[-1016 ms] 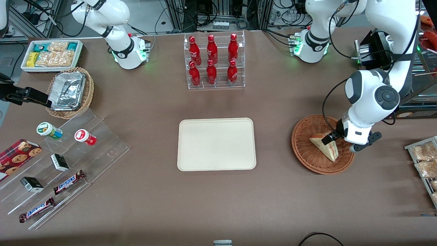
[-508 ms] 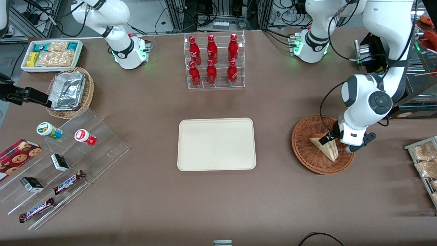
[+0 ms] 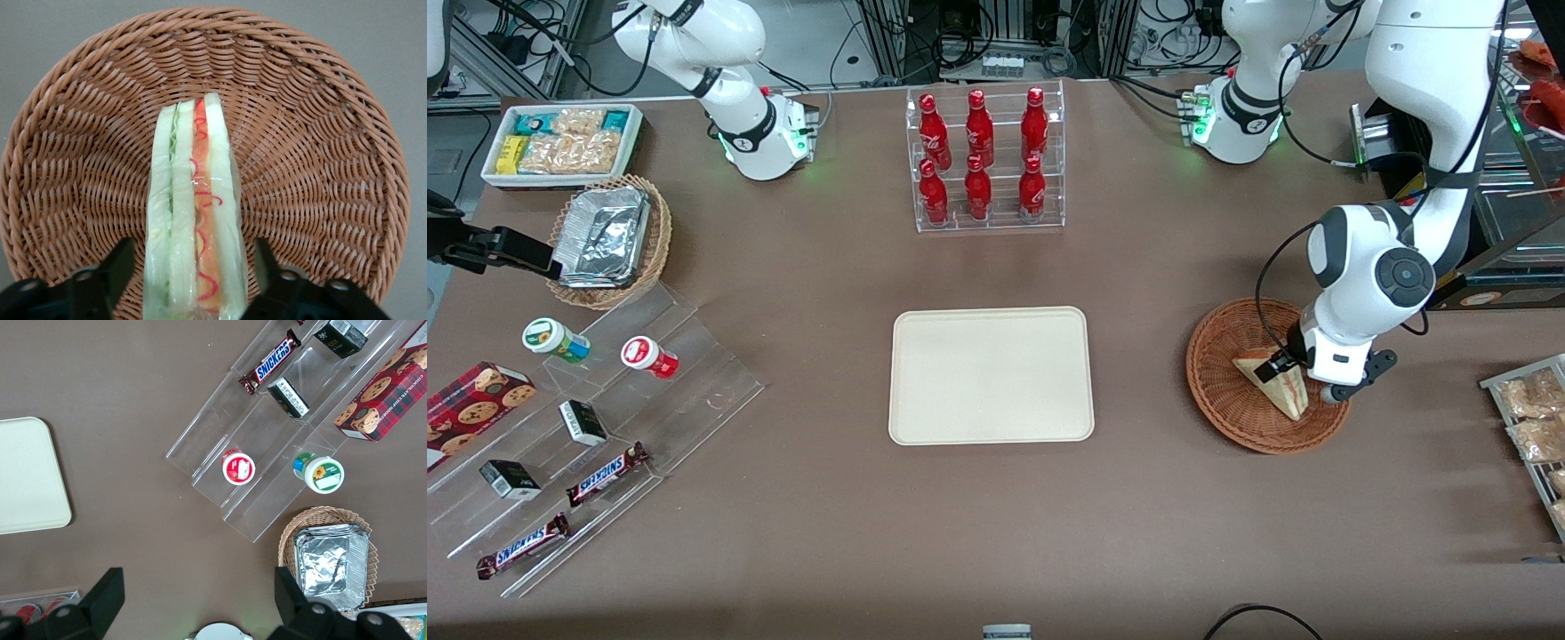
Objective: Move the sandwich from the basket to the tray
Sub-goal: 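Close the left gripper on the sandwich and lift it, then carry the sandwich with the left gripper over the cream tray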
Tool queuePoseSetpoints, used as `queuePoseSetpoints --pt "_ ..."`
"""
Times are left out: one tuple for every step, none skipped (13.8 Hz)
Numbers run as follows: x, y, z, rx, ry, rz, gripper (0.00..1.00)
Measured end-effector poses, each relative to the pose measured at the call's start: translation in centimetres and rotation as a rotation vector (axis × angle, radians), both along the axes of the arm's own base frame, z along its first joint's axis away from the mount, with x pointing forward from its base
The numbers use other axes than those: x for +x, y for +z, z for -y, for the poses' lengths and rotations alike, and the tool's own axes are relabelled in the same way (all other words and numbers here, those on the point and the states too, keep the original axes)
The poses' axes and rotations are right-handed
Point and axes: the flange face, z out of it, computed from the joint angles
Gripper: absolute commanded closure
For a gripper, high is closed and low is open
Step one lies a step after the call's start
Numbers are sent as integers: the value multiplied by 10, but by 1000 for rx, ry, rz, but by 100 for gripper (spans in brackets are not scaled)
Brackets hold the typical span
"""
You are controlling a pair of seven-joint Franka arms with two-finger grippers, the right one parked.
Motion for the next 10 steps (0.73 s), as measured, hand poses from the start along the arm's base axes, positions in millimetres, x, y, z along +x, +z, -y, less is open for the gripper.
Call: queuePoseSetpoints --pt "0 0 0 0 1 1 69" --pt "0 0 0 0 3 2 69" --pt "0 1 0 0 3 3 69" --pt "1 1 0 0 4 4 69" --pt "1 2 0 0 3 6 69" --pt "2 5 1 -1 1 11 69" --pt "3 10 4 -1 -4 17 69" --pt "5 17 9 -2 -12 22 69" --pt "7 28 13 -2 -20 20 69" --pt "8 42 18 -2 -30 10 69"
